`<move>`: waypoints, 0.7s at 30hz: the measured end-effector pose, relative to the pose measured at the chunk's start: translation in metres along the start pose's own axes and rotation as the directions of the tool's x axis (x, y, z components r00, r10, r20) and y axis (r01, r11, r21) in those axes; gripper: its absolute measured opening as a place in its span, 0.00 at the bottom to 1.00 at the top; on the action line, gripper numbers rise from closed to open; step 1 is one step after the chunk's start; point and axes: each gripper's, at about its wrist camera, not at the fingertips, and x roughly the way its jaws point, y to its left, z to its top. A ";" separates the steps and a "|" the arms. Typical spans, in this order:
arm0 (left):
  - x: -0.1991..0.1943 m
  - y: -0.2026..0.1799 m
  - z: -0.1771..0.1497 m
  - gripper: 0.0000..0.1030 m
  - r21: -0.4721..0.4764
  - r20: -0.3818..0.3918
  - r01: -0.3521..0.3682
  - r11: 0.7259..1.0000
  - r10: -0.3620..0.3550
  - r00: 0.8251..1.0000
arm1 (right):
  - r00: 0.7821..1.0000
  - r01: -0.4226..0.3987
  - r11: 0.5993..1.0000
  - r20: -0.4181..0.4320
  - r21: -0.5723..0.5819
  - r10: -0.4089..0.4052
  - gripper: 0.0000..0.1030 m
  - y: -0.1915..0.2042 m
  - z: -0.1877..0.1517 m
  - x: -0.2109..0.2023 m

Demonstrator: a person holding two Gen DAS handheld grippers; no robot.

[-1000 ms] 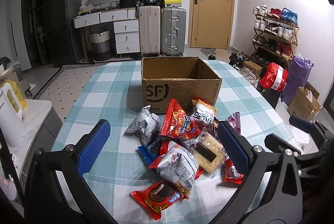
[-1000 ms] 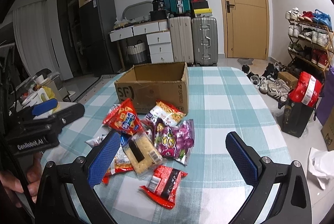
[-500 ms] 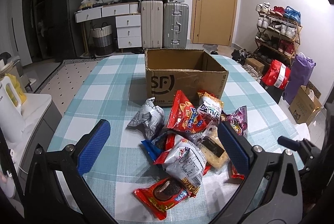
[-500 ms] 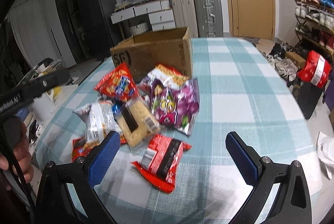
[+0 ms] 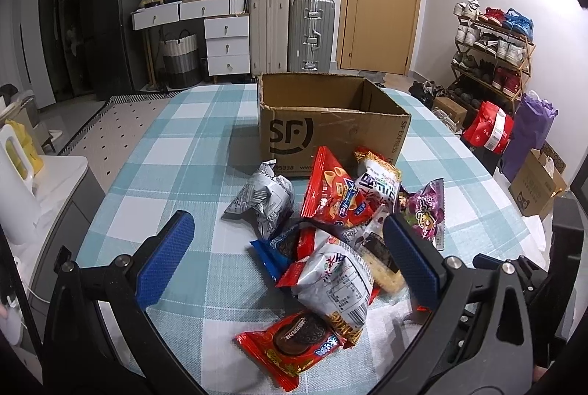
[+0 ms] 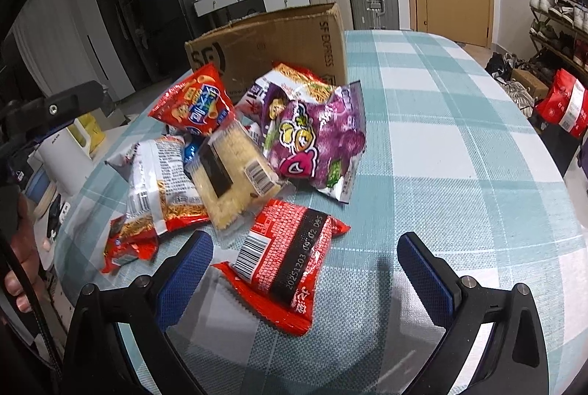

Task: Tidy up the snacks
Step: 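Grasp the red barcode snack pack with the right tool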

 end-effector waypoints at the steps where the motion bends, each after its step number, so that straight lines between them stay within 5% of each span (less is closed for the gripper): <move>1: 0.002 0.001 0.000 0.99 -0.001 -0.001 0.000 1.000 0.000 1.000 | 1.000 -0.003 1.000 -0.006 0.000 0.003 1.00 0.000 0.000 0.002; 9: 0.005 0.005 0.000 0.99 -0.008 -0.010 0.000 1.000 0.000 1.000 | 1.000 0.003 1.000 -0.020 -0.021 -0.004 0.98 0.005 0.000 0.008; 10: 0.006 0.005 0.000 0.99 -0.008 -0.011 -0.001 1.000 0.001 1.000 | 1.000 0.011 1.000 -0.021 -0.025 -0.011 0.95 0.005 0.000 0.010; 12: 0.006 0.005 0.000 0.99 -0.009 -0.010 -0.003 1.000 0.003 1.000 | 0.999 0.015 0.999 -0.037 -0.035 -0.017 0.71 0.006 0.001 0.014; 13: 0.006 0.005 0.000 0.99 -0.009 -0.009 -0.003 1.000 0.002 1.000 | 0.999 0.013 0.999 -0.041 -0.037 -0.015 0.71 0.007 0.001 0.015; 16: 0.005 0.006 0.000 0.99 -0.010 -0.007 -0.007 1.000 0.007 1.000 | 0.999 -0.024 0.998 -0.041 -0.060 0.022 0.50 0.010 0.001 0.016; 21: 0.004 0.006 0.001 0.99 -0.005 -0.003 -0.008 1.000 0.008 1.000 | 0.998 -0.047 0.998 -0.040 -0.035 0.046 0.44 0.004 0.003 0.015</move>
